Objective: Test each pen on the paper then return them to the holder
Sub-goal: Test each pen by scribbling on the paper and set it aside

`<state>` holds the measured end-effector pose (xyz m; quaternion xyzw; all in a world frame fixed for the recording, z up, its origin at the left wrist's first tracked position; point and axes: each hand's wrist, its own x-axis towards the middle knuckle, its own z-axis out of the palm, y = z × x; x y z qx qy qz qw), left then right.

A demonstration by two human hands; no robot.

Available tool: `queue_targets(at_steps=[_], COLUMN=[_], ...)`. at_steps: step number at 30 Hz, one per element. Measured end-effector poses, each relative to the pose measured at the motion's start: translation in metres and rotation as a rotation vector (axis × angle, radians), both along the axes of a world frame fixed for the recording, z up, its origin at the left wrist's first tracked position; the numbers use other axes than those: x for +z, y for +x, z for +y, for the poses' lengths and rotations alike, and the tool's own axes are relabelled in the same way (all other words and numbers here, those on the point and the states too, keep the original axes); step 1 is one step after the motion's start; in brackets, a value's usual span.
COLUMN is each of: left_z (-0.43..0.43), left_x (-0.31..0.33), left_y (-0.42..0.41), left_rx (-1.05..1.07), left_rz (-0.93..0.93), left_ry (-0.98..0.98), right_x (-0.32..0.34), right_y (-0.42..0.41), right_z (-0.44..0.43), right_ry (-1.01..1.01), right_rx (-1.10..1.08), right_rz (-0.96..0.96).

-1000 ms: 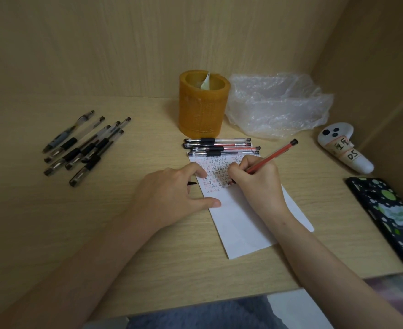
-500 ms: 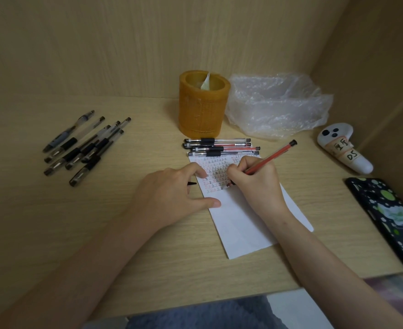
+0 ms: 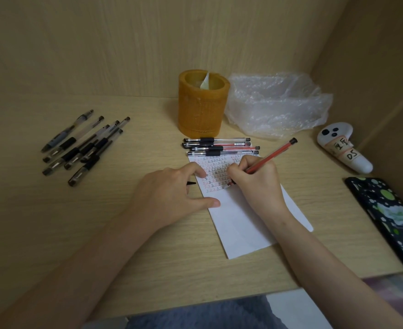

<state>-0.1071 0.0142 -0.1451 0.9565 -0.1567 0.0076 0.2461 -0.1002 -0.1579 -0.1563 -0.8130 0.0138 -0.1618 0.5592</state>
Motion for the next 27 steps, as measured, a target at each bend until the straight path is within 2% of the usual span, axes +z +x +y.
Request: queue_targets(at_steps=[10, 14, 16, 18, 21, 27], left_z=[0.000, 0.001, 0.001, 0.001, 0.000, -0.002], left_x=[0.000, 0.000, 0.000, -0.001, -0.002, -0.004], left_y=[-0.001, 0.000, 0.000, 0.000, 0.000, 0.003], left_rx=[0.012, 0.000, -0.029, -0.067, -0.122, -0.204], left_rz=[0.001, -0.011, -0.051, -0.074, -0.017, 0.037], left_ry=[0.001, -0.012, -0.099, -0.282, -0.479, -0.544], right_x=[0.001, 0.008, 0.013, 0.015, 0.014, 0.017], right_y=[0.001, 0.004, 0.003, 0.002, 0.003, 0.003], right_z=[-0.002, -0.008, -0.011, -0.011, -0.011, -0.008], right_ry=[0.022, 0.305, 0.402, 0.478, 0.609, 0.603], right_rx=[-0.006, -0.003, 0.044, 0.136, 0.253, 0.307], right_rz=[0.025, 0.032, 0.023, 0.040, 0.066, 0.053])
